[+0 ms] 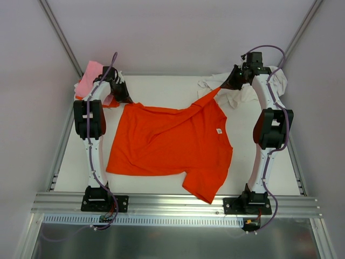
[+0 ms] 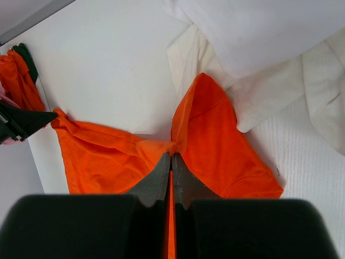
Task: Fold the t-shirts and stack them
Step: Grap the side of the flattened tshirt furthest away from the robot with both arms, then fold the flattened tshirt in 1/3 of the way
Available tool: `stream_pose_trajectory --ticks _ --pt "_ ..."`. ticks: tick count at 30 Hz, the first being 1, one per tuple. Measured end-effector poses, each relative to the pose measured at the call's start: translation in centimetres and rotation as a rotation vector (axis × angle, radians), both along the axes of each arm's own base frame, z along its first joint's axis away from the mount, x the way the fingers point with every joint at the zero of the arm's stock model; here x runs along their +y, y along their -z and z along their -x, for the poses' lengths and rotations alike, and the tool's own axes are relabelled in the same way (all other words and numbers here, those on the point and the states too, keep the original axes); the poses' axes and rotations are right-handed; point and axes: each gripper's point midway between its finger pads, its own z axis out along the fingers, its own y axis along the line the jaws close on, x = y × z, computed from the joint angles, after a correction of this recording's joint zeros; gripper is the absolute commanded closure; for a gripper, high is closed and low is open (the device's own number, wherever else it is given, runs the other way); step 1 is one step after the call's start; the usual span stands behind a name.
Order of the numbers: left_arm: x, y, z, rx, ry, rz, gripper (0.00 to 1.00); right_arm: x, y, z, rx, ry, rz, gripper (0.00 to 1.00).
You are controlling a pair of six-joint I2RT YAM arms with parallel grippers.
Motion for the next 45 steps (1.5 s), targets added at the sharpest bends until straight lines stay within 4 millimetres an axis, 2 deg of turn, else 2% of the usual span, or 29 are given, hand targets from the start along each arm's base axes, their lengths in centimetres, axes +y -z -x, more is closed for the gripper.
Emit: stream_pose_trajectory --ticks 5,9,13,16,20,25,31,37,40,45 --pt "0.0 -0.2 -0.2 -0.007 0.001 -0.002 1.0 0.0 0.0 0.0 0.0 -0.001 -0.001 1.0" --pt "0.1 -1.6 -0.4 -0.035 0.005 -0.007 1.0 0.0 0.0 0.0 0.0 -0.001 -0.001 1.0" --pt "0.3 -4.7 -0.6 -0.092 0.009 -0.024 1.0 0.0 0.0 0.0 0.001 -0.002 -0.001 1.0" --pt "0.4 -8.0 -0.8 -0.156 0.007 -0.035 1.0 -0.2 0.0 0.1 0.004 0.002 -0.001 1.0" --pt "0.5 -12.0 -0.9 -0.236 0.007 -0.04 1.0 -1.6 -0.5 0.1 -0.002 0.025 0.001 1.0" --pt "0.5 -15.0 -0.5 -0.292 0.008 -0.043 1.0 -3.5 -2.3 -0.2 -0.035 0.062 0.003 1.0" --pt "0.5 -16.1 0.5 -0.303 0.009 -0.045 1.0 -4.5 -5.1 0.4 -0.084 0.08 0.003 1.0" --pt "0.5 -17.4 2.0 -0.309 0.012 -0.05 1.0 -3.8 -7.4 2.9 -0.108 0.06 -0.018 1.0" --pt "0.5 -18.3 2.6 -0.325 0.014 -0.054 1.0 -3.5 -7.4 3.7 -0.096 0.049 -0.03 1.0" --pt "0.5 -19.4 3.5 -0.342 0.01 -0.06 1.0 -2.9 -6.1 4.7 -0.043 0.031 -0.052 1.0"
